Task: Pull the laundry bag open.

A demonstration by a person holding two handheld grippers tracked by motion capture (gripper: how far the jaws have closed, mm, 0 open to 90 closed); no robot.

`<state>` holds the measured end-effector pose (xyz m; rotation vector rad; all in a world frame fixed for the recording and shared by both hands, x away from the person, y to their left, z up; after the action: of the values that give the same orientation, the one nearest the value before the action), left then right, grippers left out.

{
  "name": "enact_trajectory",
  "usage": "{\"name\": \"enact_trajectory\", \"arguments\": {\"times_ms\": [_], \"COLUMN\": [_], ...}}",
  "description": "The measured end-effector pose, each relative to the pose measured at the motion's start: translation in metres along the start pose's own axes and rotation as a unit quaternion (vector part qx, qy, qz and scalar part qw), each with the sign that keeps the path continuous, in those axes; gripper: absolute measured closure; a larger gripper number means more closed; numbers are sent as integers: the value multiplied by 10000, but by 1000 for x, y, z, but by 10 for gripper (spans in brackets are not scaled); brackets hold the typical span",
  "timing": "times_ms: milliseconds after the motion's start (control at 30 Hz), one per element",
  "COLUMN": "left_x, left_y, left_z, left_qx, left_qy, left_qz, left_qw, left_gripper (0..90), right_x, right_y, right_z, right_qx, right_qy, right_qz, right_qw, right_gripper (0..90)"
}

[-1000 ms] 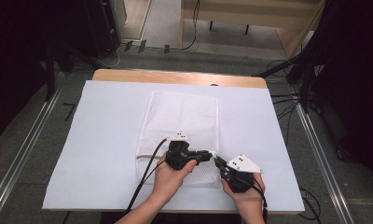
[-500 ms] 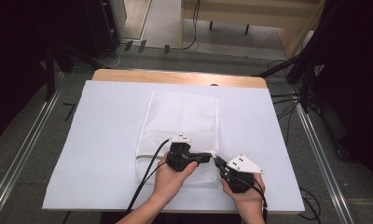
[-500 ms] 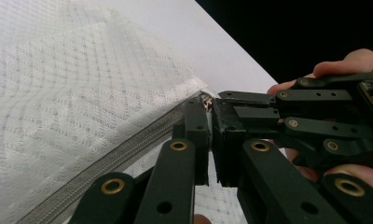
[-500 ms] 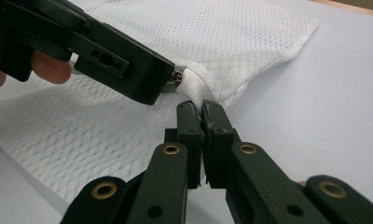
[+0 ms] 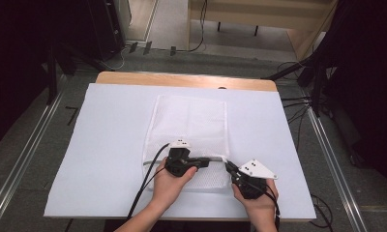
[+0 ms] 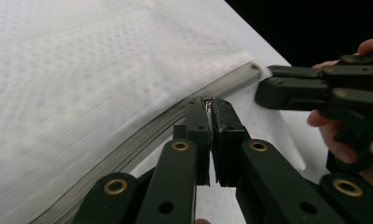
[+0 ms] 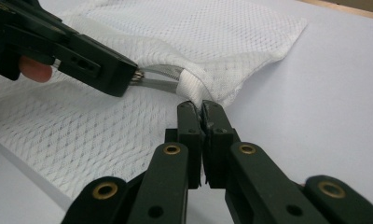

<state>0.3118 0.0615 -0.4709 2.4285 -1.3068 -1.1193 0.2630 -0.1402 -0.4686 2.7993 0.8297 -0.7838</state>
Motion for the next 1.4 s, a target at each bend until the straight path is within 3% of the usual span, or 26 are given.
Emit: {"name": "enact_trajectory", "arguments": {"times_ms": [567,700,1400], "left_x": [-50,-68,-134], "left_y": [-43,-58,-104], "left_z": [15,21,45], "left_qx": [-56,-165,-403], "left_qy": [78,121,155], "left_qz": [-542,-682,-1262], "left_qw": [9985,9975,9911], "left_gripper": [876,876,875], "right_x": [-1,-3,-4], "right_y": [5,11,20], "right_z": [0,1,3], "right_qx": [27,110,198], "right_qy": [-22,-13,-43], "right_qz": [92,151,167], "right_qw": [10000,9998,9997], "right_gripper": [886,886,886]}}
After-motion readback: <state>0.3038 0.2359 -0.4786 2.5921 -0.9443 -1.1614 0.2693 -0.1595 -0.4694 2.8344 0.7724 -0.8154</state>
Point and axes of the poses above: each handheld gripper's, and its own axes: x roughly forward along the jaws, z roughly out of its underside, y roughly to its right, the point moved 3 cm from there along x, roughly forward along the jaws, and after that the axes turned 1 degree about -z, right-handed, at the moved point
